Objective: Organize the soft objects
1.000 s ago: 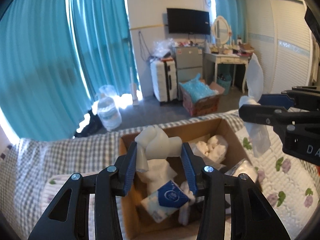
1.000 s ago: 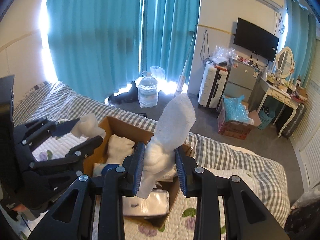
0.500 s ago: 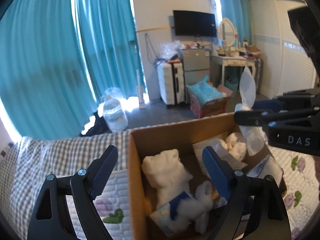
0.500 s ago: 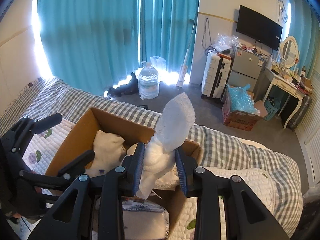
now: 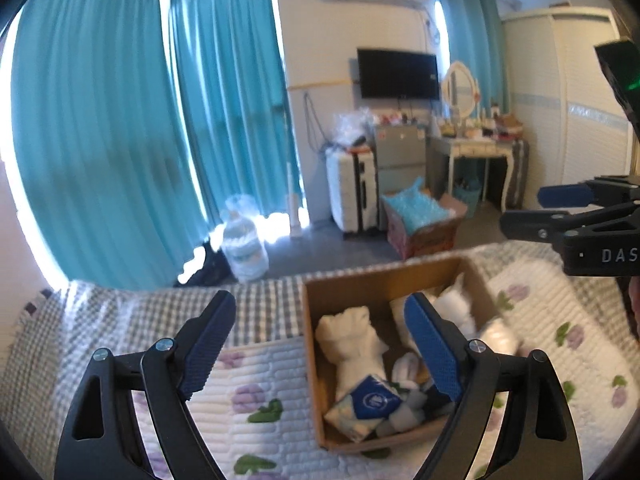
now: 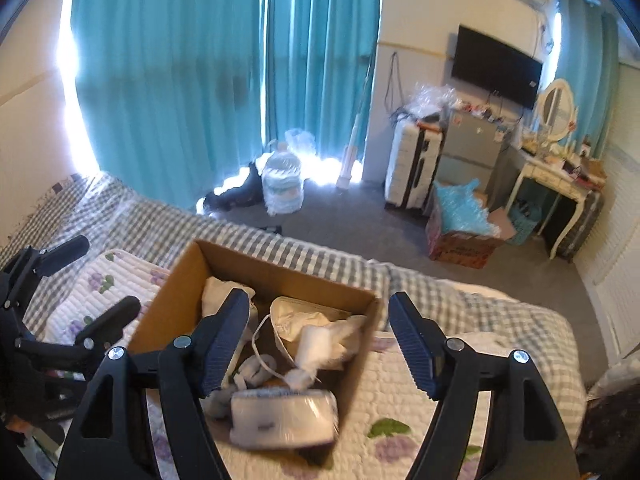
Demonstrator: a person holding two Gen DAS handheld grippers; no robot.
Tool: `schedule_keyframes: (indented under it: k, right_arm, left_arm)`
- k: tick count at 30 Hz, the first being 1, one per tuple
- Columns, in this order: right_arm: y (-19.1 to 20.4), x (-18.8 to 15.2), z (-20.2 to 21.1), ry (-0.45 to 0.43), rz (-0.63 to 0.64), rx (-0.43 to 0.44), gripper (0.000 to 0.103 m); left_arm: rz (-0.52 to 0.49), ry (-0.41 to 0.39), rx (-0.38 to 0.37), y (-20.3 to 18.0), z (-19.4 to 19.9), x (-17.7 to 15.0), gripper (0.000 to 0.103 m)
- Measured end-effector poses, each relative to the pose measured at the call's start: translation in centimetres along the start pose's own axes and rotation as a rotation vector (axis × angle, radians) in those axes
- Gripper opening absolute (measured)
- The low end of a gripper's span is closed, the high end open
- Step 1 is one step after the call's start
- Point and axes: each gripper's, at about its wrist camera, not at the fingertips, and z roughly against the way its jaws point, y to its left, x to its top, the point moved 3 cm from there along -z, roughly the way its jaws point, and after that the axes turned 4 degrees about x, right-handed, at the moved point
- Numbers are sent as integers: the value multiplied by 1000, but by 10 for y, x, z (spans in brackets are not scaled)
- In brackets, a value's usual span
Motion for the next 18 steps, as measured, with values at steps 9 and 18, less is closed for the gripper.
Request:
schedule_keyframes:
  k: [9, 18]
  right_arm:
    - [25, 9, 169, -187, 31, -42, 82]
    - [62, -31, 288, -392, 11, -52, 103]
  left_arm:
    - [30, -231, -18, 4, 152, 45, 103]
    - [51, -303, -30, 14, 218, 23, 103]
